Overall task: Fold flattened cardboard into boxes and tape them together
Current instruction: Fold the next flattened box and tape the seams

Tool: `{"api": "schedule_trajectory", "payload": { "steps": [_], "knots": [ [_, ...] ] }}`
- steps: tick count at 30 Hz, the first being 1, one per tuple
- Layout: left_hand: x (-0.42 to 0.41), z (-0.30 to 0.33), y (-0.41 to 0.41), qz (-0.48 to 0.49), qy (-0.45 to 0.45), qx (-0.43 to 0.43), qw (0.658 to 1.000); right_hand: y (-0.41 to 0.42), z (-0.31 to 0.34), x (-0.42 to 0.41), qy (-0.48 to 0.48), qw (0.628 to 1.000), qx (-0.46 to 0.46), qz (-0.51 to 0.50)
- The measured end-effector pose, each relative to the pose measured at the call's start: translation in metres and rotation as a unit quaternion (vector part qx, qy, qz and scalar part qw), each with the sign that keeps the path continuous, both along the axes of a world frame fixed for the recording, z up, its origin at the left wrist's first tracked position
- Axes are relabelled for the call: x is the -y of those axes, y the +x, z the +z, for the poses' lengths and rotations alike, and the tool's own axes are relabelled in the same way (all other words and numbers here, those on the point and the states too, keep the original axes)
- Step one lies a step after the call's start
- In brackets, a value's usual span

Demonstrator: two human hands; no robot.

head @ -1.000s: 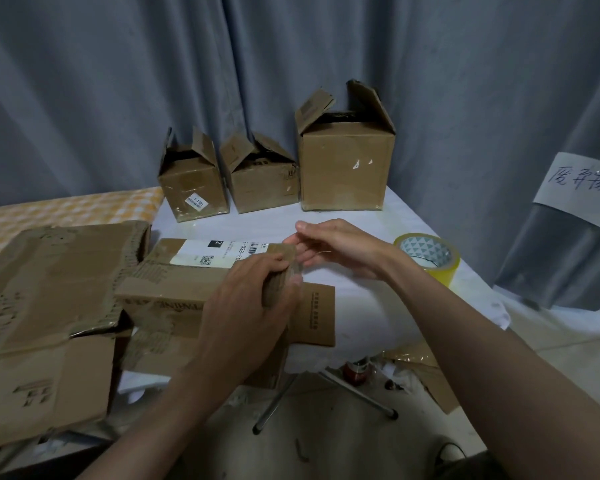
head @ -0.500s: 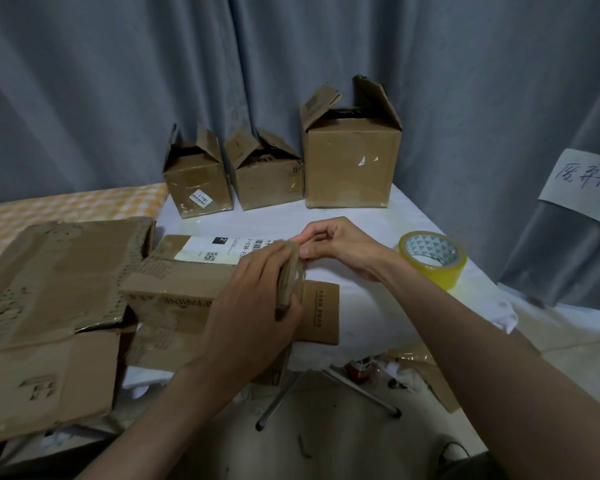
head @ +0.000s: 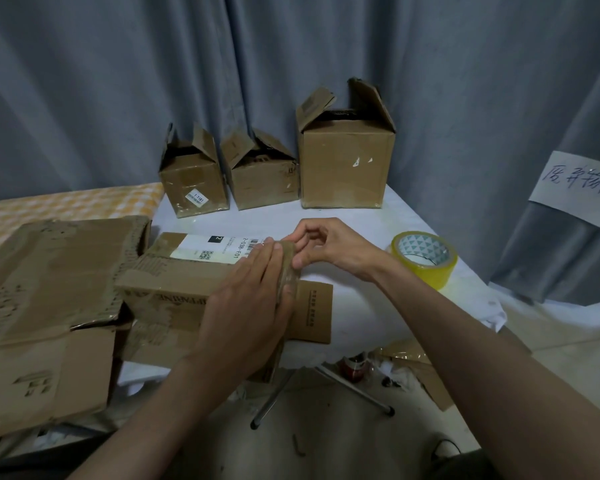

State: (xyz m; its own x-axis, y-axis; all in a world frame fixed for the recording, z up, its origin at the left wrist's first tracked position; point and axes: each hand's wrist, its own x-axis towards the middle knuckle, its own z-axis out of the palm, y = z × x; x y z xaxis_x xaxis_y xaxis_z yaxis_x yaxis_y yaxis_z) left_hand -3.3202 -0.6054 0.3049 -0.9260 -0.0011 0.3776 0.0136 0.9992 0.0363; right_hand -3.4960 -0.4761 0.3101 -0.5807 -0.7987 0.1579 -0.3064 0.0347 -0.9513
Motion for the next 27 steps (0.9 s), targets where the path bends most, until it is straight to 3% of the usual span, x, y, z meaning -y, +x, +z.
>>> {"api": "schedule_trajectory", "payload": {
  "steps": [6,14,18,27],
  "knots": [
    [0.013,0.0,0.002,-0.019,0.022,0.01,1.0,-0.002,-0.009,0.003,-0.04,0.997,0.058,-0.035],
    [0.017,0.001,0.0,-0.027,0.028,0.018,0.999,0.005,0.005,-0.003,0.077,0.996,-0.01,0.038],
    [0.015,0.001,0.0,-0.016,0.026,0.022,0.999,0.012,0.006,0.003,0.052,0.998,-0.042,0.004],
    [-0.004,-0.003,0.001,0.021,-0.019,-0.012,1.0,0.013,0.002,0.005,-0.024,0.996,0.009,-0.081]
  ]
}}
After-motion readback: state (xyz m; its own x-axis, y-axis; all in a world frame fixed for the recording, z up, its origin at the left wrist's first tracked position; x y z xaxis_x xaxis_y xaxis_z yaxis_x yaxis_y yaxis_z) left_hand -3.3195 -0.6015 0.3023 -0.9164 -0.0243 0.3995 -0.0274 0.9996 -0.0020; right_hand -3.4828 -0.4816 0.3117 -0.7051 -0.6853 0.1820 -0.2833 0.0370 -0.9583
